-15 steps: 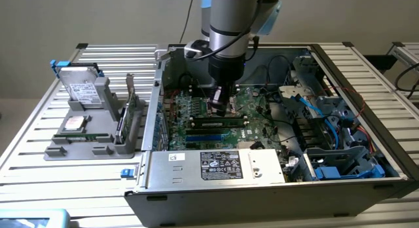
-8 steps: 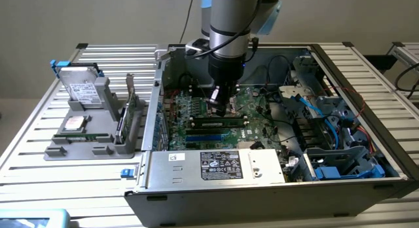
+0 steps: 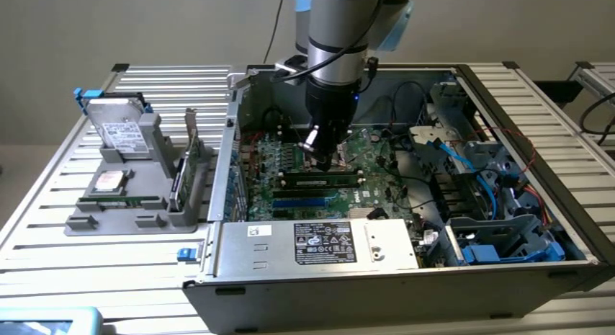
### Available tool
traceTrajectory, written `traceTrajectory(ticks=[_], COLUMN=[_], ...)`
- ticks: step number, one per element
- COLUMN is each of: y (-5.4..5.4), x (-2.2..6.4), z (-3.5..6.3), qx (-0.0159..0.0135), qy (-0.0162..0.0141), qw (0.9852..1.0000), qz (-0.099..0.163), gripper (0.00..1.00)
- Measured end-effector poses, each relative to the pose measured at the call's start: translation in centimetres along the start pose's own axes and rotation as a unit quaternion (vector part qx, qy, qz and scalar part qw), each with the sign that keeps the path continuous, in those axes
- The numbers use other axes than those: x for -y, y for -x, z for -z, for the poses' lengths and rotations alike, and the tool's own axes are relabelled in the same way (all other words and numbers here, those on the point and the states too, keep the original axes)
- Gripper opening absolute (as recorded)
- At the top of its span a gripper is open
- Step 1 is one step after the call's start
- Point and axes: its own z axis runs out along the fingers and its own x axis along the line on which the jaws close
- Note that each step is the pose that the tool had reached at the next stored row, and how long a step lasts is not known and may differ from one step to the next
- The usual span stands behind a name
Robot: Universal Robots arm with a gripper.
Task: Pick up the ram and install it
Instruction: 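Press down the ram until it locks into place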
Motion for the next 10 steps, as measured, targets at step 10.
traceTrajectory(ticks=[10], y=[0.0], x=[0.0], z=[0.0], qx=[-0.0005], qy=[0.0032], qw=[0.9978], qz=[-0.066], gripper=[0.11])
